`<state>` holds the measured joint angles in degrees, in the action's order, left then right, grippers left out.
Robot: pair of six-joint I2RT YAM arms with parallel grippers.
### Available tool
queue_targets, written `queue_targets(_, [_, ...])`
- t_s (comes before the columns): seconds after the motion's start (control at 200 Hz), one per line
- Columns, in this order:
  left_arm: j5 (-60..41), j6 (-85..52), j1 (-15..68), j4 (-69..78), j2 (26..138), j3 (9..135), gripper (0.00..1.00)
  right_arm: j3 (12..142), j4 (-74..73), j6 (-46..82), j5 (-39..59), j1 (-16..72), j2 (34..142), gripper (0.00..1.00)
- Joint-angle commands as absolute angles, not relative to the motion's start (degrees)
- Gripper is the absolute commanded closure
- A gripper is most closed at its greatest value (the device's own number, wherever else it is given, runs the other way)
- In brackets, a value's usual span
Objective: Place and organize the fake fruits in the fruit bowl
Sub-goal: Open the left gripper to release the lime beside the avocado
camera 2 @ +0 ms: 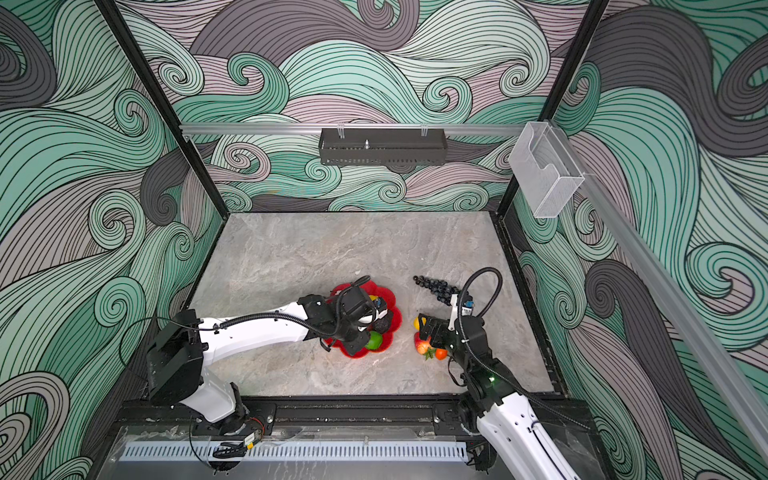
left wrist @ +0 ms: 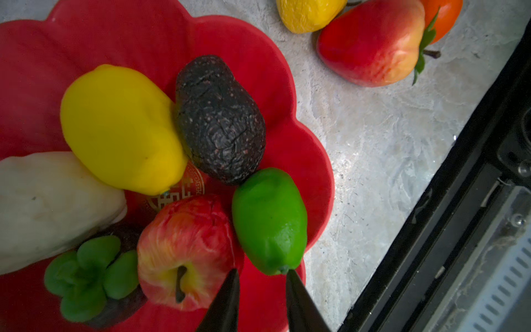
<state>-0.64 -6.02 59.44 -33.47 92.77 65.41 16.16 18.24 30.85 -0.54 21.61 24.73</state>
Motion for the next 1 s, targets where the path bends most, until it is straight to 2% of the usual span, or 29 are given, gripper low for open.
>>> queue_targets(0.0, [-0.4, -5.8, 59.5, -33.9, 94.1, 67.9, 0.70, 17.6, 19.4, 30.8, -0.7, 21.3, 24.3, 0.03])
queue_targets(0.375, [0.7, -4.8, 59.5, -33.5, 97.6, 70.2, 0.71, 18.3, 19.6, 30.5, -0.4, 21.3, 24.5, 0.03])
queue_targets(0.575, [1.3, -5.1, 59.5, -33.1, 95.9, 70.3, 0.70, 19.6, 21.0, 30.6, -0.4, 21.3, 25.3, 0.03])
queue_targets(0.766, [1.7, -7.1, 59.5, -27.8, 87.3, 64.5, 0.60, 22.2, 26.5, 30.8, -0.8, 21.3, 28.0, 0.01])
queue_targets(0.996, [13.8, -11.3, 59.2, -19.7, 71.0, 50.8, 0.51, 27.5, 35.4, 31.0, -4.3, 21.2, 34.5, 0.01])
